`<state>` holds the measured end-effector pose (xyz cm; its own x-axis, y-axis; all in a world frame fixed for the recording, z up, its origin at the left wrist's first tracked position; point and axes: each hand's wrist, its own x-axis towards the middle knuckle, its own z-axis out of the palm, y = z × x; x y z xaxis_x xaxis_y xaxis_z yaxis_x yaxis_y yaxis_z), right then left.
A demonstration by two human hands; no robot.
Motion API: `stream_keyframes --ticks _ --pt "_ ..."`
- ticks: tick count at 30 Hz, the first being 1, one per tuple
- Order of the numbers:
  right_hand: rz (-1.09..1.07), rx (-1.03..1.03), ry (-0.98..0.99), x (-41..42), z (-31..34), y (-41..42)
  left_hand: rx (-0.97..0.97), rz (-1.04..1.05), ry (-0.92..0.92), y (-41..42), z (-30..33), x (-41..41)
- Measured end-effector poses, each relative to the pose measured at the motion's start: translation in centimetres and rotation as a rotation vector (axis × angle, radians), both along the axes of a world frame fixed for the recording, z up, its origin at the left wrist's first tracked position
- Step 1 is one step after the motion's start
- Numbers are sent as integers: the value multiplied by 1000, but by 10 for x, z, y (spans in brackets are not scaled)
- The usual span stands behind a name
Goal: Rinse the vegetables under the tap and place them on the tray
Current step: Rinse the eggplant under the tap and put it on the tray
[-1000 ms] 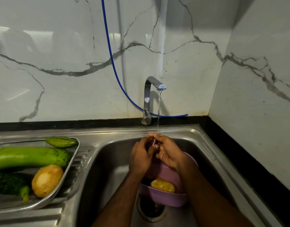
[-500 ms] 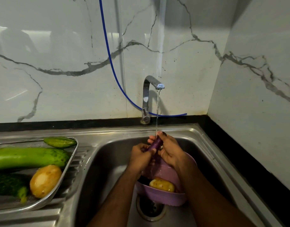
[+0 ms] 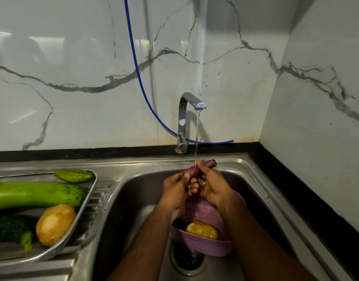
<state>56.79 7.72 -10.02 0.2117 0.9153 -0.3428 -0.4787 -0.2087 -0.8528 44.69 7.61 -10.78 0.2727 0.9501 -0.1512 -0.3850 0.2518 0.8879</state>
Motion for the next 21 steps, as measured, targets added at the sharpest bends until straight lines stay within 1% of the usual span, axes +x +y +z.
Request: stream_keyframes --ticks 2,5,8,10,12,15,17,21 --pt "-64 7 67 5 0 -1 1 35 -30 2 2 -1" --pt "-88 30 11 17 2 -3 2 73 -18 5 0 0" --pt "70 14 -123 31 4 -9 -10 95 -25 8 -1 -1" --pt "213 -23 -280 37 5 -14 -14 94 -10 10 -2 -2" --pt "311 -25 -390 37 3 -16 14 66 70 9 -4 -1" --pt "340 28 -338 27 0 -15 131 23 244 6 -10 0" --pt "314 32 -289 20 0 -12 168 1 305 5 -11 0" --pt "257 58 -102 1 1 -6 241 69 483 8 -16 0"
